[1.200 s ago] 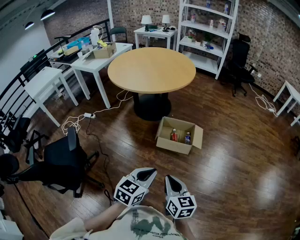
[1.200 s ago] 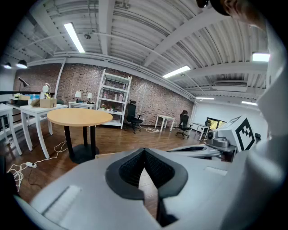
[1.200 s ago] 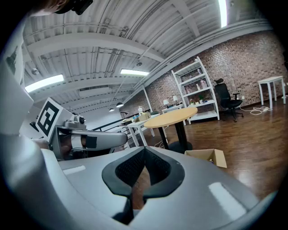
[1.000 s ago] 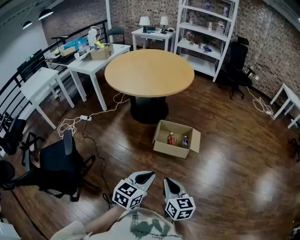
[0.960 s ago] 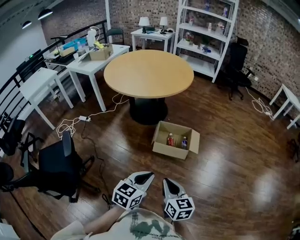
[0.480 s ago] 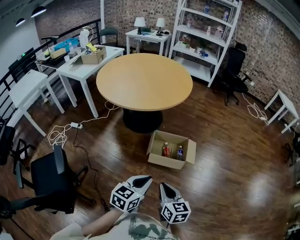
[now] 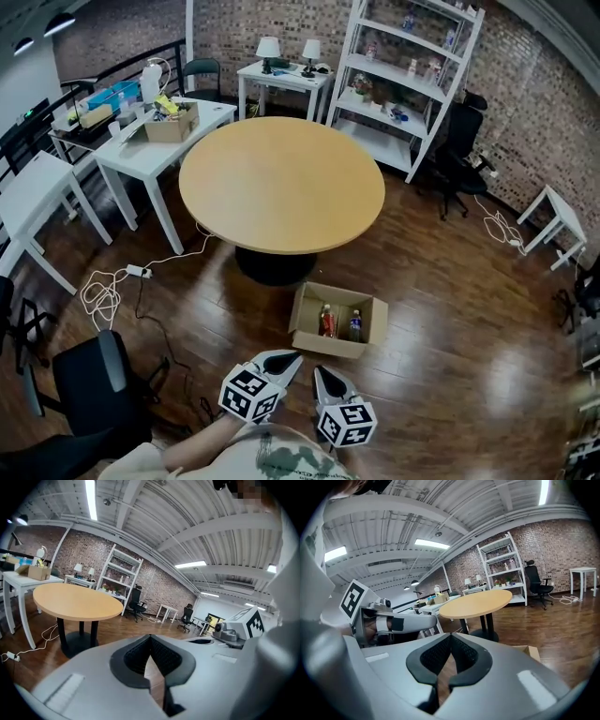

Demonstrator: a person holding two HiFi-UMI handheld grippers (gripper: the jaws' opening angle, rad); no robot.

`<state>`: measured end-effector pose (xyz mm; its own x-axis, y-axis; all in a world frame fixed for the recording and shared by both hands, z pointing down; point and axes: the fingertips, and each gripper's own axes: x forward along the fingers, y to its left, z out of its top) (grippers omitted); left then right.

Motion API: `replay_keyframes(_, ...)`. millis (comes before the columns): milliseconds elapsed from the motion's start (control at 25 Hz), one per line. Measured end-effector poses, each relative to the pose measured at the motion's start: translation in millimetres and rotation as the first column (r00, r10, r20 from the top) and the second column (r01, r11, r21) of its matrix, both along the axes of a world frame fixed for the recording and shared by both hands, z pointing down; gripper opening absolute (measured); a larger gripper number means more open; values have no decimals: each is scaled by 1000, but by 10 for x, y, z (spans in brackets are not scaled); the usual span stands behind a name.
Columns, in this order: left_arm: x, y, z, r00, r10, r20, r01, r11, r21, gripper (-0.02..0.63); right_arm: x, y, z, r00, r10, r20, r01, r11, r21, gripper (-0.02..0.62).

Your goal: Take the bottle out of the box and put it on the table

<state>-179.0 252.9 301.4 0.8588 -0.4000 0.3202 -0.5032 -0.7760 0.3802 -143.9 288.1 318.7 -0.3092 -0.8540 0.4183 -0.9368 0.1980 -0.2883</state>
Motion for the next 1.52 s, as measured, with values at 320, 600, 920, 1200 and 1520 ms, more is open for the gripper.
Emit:
replay_keyframes(320, -242, -556, 26, 1000, -13, -26, 13, 1000, 0, -9, -236, -536, 0, 1000, -6, -31, 6, 1000, -12, 0)
replay_keyframes(600, -330, -841, 159, 999, -21, -41, 19, 999, -30, -9, -345, -861, 4, 998, -21, -59, 21, 1000, -4, 0)
replay_keyframes(920, -187, -956, 306, 999, -35, -24, 34, 998, -56, -9, -208, -1112, 101, 998, -42, -42, 42, 999, -13, 0)
replay_keyframes(1200, 143, -1383, 441, 996, -90, 10, 91, 993, -75, -9, 189, -1527, 201, 997, -81, -16, 80, 996, -25, 0)
replay_keyframes(1520, 929, -1837, 742, 996, -53, 67, 60, 993, -99, -9, 1035, -2077, 460, 995, -92, -44, 90, 995, -51, 0)
